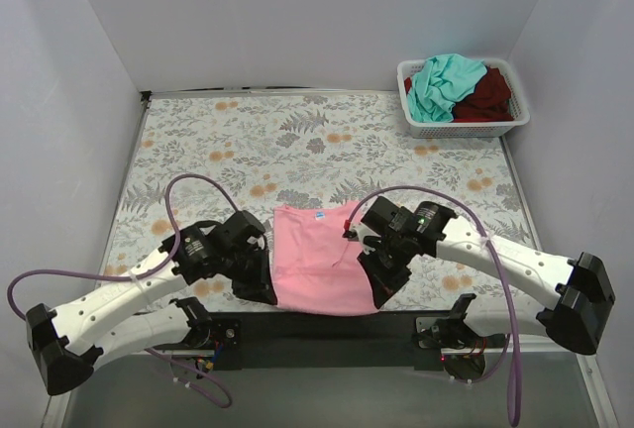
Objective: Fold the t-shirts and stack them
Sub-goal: Fold the tshirt
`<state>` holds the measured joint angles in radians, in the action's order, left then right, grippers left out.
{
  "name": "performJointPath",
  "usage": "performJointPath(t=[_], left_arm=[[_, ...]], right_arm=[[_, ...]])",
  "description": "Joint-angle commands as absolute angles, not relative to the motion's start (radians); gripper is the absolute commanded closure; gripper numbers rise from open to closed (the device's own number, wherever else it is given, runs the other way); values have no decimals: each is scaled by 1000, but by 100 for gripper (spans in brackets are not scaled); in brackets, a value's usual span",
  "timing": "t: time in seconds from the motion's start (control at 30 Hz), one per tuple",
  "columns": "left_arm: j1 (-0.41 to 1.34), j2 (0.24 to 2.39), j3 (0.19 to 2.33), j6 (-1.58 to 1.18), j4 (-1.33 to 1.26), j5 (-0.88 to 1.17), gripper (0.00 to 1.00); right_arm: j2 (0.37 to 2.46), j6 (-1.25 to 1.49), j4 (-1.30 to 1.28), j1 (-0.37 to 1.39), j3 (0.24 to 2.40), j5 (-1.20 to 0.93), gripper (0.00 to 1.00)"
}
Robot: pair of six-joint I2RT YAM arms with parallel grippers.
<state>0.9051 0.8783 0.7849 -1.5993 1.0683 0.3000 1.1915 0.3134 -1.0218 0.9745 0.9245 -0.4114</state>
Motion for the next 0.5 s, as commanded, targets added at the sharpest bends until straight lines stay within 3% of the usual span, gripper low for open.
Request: performJointPath(t=[0.0, 0.17, 0.47], left_arm=[[907, 937, 880, -1588, 1169, 240, 100], [788, 1087, 1015, -1522, 1071, 183, 100], [482, 1304, 1025, -1387, 730, 186, 100]], right_arm=[[1201, 292, -1054, 951, 1024, -371, 99], [1319, 203, -1063, 816, 1150, -350, 99], [1601, 45, -1013, 583, 1328, -403, 99]])
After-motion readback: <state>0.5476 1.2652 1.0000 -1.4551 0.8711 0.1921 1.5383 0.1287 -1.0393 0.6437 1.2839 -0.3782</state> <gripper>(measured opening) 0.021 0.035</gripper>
